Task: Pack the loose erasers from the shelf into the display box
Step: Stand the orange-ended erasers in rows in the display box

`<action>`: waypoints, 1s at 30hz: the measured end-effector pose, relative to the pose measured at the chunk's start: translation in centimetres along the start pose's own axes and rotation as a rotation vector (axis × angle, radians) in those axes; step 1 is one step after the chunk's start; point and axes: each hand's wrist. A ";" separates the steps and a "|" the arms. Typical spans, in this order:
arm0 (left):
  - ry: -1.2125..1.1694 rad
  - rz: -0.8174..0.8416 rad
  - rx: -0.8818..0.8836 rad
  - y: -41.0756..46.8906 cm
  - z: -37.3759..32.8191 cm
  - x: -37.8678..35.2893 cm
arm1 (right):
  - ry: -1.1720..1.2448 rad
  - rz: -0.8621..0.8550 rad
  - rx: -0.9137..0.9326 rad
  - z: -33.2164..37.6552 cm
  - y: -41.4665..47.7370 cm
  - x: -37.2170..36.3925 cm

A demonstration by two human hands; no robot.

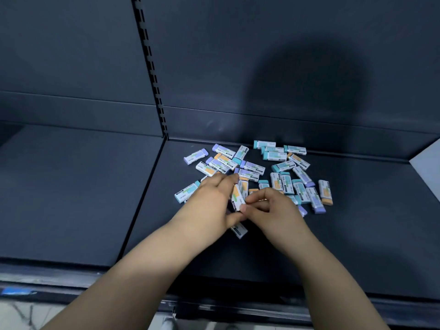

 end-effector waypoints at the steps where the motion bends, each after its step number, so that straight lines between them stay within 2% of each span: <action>1: 0.020 0.001 -0.001 0.0 0.1 0.1 | -0.023 0.029 0.005 0.1 0.1 0.0; 4: 0.062 0.002 0.020 -0.5 0.7 0.3 | -0.157 0.030 0.051 0.4 0.9 0.7; 7: 0.114 0.025 0.059 -1.2 1.4 0.6 | -0.467 -0.051 0.084 0.8 2.5 1.9; 10: 0.139 0.057 0.087 -1.9 1.8 0.8 | -0.755 0.080 0.081 1.0 4.4 2.4; 13: 0.195 0.095 0.098 -2.5 2.2 0.9 | -0.906 0.209 0.047 1.2 5.9 1.6; 17: 0.293 0.133 0.112 -2.8 2.5 1.1 | -0.950 0.192 0.038 1.3 7.0 0.8; 26: 0.330 0.135 0.141 -3.1 3.0 1.2 | -0.965 0.201 -0.013 1.1 6.4 1.0; 28: 0.334 0.139 0.136 -3.2 3.0 1.2 | -0.926 0.185 0.003 1.1 5.9 1.0; 30: 0.331 0.139 0.134 -3.3 3.0 1.4 | -0.790 0.144 0.037 1.1 5.1 1.1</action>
Point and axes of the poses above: each hand's wrist, its own y-axis towards the middle knuckle, its own x-axis out of the back of the hand, z = x × y, and after that the axes turned 9 degrees about z, right-handed
